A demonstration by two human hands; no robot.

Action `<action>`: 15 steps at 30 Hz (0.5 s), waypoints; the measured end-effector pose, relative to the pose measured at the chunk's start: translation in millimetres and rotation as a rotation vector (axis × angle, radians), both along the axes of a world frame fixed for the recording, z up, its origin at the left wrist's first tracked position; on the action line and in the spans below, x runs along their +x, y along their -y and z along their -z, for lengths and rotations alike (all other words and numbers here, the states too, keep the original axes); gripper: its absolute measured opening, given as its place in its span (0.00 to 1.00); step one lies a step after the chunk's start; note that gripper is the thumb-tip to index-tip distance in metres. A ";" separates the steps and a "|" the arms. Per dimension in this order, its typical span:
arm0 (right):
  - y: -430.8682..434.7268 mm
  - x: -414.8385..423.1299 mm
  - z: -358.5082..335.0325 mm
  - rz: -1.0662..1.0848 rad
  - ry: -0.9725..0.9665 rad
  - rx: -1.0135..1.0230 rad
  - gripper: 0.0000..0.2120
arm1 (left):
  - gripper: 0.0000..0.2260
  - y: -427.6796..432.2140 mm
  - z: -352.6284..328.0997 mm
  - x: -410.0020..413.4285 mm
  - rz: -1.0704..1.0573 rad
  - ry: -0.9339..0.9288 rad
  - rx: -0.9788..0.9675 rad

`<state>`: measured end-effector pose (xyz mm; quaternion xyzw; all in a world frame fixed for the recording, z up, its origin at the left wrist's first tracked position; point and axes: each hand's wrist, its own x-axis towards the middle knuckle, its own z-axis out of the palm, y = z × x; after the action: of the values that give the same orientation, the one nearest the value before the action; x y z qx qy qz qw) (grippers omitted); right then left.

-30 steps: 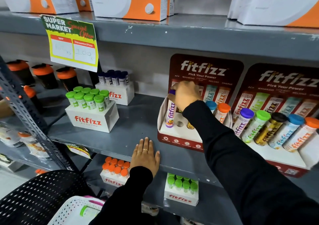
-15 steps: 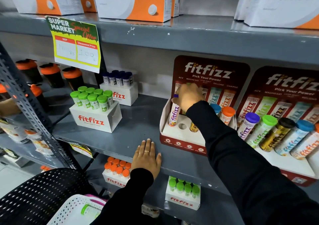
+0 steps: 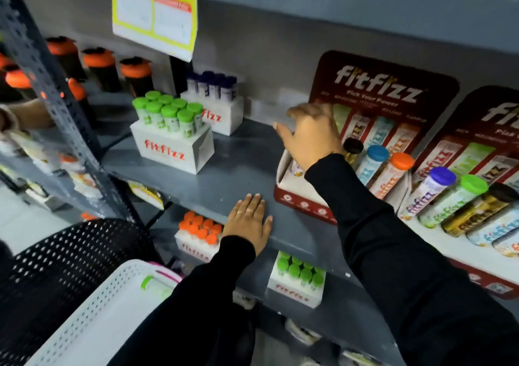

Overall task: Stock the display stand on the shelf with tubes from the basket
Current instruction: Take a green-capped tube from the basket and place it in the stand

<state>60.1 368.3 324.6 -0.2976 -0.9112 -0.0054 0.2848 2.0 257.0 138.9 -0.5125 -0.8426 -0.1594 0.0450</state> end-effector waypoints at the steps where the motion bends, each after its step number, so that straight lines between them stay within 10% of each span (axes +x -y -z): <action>1: 7.9 -6.0 7.8 -0.064 -0.097 0.096 0.18 | 0.28 8.2 0.8 -2.1 0.007 0.005 0.051; 8: 101.9 -63.6 112.3 -0.538 -0.222 0.033 0.14 | 0.26 132.0 94.9 -26.9 -0.343 0.106 0.120; 15: 207.4 -120.2 251.6 -0.616 0.750 -0.389 0.12 | 0.33 259.9 195.7 -4.7 -0.627 0.301 -0.179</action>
<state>-60.0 160.9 73.0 -0.0409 -0.9800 0.1417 -0.1334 -2.6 -2.9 -56.8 -0.2019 -0.9666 -0.1370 -0.0782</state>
